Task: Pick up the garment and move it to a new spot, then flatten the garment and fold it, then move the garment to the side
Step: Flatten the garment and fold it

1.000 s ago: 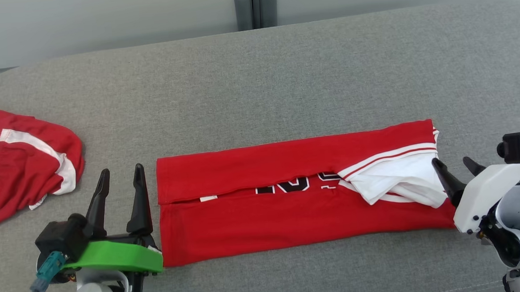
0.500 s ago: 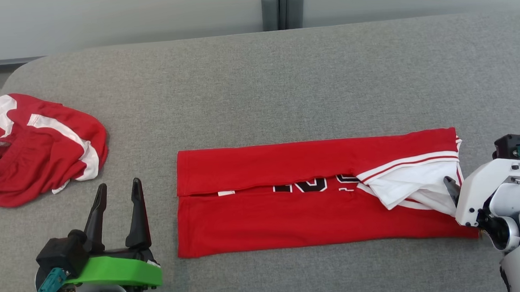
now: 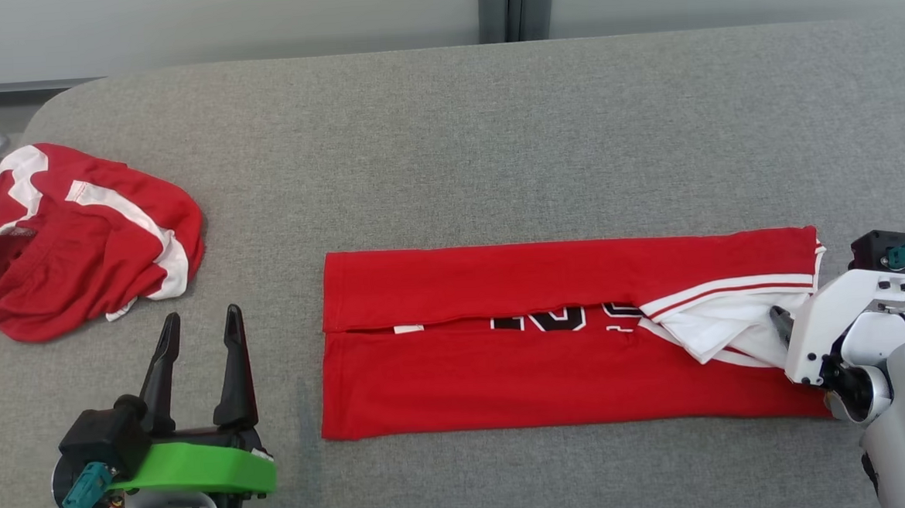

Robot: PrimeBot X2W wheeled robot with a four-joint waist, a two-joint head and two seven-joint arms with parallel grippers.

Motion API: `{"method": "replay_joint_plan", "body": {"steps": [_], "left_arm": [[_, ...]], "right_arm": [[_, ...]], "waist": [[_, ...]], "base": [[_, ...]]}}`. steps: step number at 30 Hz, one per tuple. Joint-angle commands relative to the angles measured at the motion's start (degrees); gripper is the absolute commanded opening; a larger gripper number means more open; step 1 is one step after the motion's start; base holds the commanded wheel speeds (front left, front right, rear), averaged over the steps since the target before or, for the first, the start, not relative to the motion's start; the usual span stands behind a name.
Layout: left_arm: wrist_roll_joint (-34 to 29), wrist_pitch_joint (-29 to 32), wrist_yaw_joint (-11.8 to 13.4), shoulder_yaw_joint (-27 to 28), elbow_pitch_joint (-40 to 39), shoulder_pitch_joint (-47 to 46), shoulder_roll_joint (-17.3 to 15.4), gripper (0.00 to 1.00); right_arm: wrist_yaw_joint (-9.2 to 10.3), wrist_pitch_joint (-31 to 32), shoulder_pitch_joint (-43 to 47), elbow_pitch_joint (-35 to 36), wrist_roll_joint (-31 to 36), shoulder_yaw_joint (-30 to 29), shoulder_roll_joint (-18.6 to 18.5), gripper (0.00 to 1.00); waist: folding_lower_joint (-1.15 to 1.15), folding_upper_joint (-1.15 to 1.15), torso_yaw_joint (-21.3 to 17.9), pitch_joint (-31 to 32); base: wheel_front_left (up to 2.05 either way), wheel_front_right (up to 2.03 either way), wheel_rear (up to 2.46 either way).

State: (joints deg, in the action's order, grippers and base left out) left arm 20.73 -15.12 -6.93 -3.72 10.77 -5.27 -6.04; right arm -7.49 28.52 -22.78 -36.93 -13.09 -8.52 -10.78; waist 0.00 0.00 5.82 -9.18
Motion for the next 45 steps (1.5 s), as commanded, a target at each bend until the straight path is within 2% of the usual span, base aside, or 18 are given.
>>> {"method": "replay_joint_plan", "body": {"steps": [1, 10, 18, 22, 25, 29, 32, 36, 40, 45], "left_arm": [[-0.4, 0.0, -0.2, 0.4, -0.4, -0.4, 0.0, 1.0], [-1.9, 0.0, -0.3, 1.6, -1.6, 0.8, -1.2, 1.0], [-2.3, 0.0, 0.0, 1.4, -1.0, 2.1, -1.3, 1.0], [-1.8, 0.0, 0.3, 1.5, -0.7, 2.5, -1.0, 1.0], [-1.5, 0.0, 0.3, 1.7, -0.5, 2.7, -0.9, 1.0], [-1.3, 0.0, 0.4, 1.6, -0.4, 2.9, -0.7, 1.0], [-1.0, 0.0, 0.4, 1.5, -0.4, 3.2, -0.6, 1.0], [-0.7, 0.0, 0.5, 1.6, -0.8, 3.0, -0.4, 1.0], [-0.6, 0.0, 0.5, 1.4, -0.8, 2.4, -0.3, 1.0], [-0.2, 0.0, 0.3, 0.9, -0.2, 1.0, -0.4, 1.0]], "right_arm": [[0.01, 0.1, 1.3, -2.3, -0.3, 0.6, 0.6, 0.0], [0.11, -4.2, 0.3, -1.4, 1.9, -4.0, -3.5, 0.0], [0.07, -4.2, 2.4, 3.3, 4.6, -10.3, -9.8, 0.0], [0.06, -3.3, 3.5, 7.7, 6.5, -12.2, -10.6, 0.0], [0.05, -2.0, 4.5, 12.3, 5.9, -11.5, -8.7, 0.0], [0.04, 1.3, 7.3, 21.6, 1.8, -6.9, -4.1, 0.0], [0.04, 4.7, 9.8, 29.6, -3.7, -0.2, -0.7, 0.0], [0.04, 7.1, 12.3, 36.2, -7.9, 9.4, 1.1, 0.0], [0.01, 6.6, 11.3, 37.1, -10.5, 17.1, 2.9, 0.0], [0.0, 5.3, 7.9, 31.8, -10.8, 23.5, 4.5, 0.0]], "waist": [[0.0, 0.0, -0.2, 0.2], [0.0, 0.0, -2.4, 2.0], [0.0, 0.0, -4.2, 2.9], [0.0, 0.0, -4.5, 3.4], [0.0, 0.0, -4.4, 4.0], [0.0, 0.0, -4.2, 4.6], [0.0, 0.0, -4.1, 4.6], [0.0, 0.0, -3.9, 4.0], [0.0, 0.0, -3.5, 3.2], [0.0, 0.0, -2.4, 2.7]], "base": [[0.0, 0.0, 0.0], [0.0, 0.0, 0.0], [0.0, 0.0, 0.0], [0.0, 0.0, 0.0], [0.0, 0.0, 0.0], [0.0, 0.0, 0.0], [0.0, 0.0, 0.0], [0.0, 0.0, 0.0], [0.0, 0.0, 0.0], [0.0, 0.0, 0.0]]}}
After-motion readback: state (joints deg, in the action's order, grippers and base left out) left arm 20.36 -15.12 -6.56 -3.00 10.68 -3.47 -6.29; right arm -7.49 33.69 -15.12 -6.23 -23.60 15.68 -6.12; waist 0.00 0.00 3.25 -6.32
